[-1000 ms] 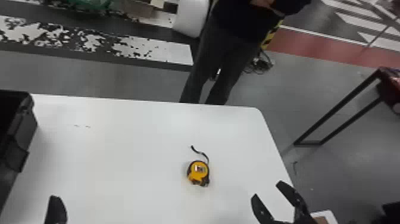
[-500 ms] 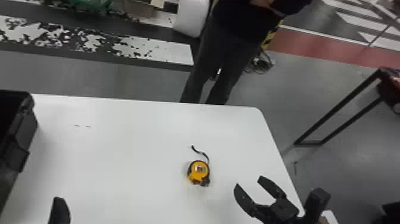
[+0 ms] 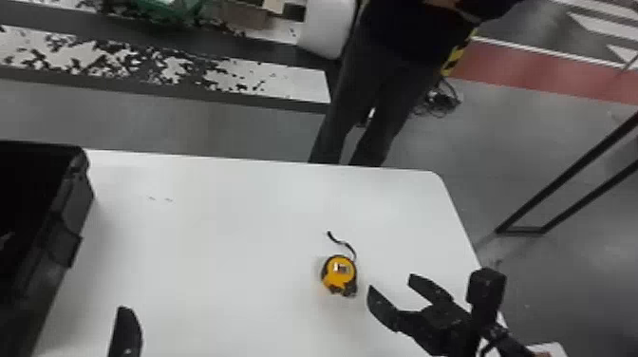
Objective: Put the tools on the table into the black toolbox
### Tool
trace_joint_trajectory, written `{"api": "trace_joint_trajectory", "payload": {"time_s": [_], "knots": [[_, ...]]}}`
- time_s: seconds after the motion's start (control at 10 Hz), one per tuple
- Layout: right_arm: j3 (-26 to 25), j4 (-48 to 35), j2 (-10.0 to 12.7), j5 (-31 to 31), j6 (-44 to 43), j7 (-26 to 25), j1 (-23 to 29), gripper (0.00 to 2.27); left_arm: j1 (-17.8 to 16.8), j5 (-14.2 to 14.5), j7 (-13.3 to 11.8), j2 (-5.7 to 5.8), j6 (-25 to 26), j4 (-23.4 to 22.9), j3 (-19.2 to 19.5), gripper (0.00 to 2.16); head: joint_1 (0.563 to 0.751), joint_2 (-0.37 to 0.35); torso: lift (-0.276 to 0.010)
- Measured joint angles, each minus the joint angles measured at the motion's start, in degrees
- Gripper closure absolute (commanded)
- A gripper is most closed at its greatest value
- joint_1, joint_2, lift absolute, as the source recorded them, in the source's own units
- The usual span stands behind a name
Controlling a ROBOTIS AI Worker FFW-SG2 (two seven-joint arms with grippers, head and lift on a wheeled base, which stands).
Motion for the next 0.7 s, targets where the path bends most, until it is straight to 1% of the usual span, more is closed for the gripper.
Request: {"api": "trace_joint_trajectory", "payload": {"time_s": [0.3,0.5,0.7], "knots": [[3.1,-2.5,0.0,5.4,7.9,-1.8,-2.3,0.07,-0.1,0.4,-0.2,0.15,0.0,0.2,0.0,0.03,0.695,-0.223,-0.039],[5.8,-3.7,0.0,9.2,14.3,-4.2,-4.4,0.07,-0.1,0.4,-0.2,0.19,0.4,0.2,0.0,0.03,0.695,-0.209,-0.039],[8.4,-3.9,0.0,11.3,20.2,-7.1,-6.6,0.07,-0.2,0.4,-0.3,0.26,0.9,0.2,0.0,0.03,0.695,-0.199,-0.039]]}}
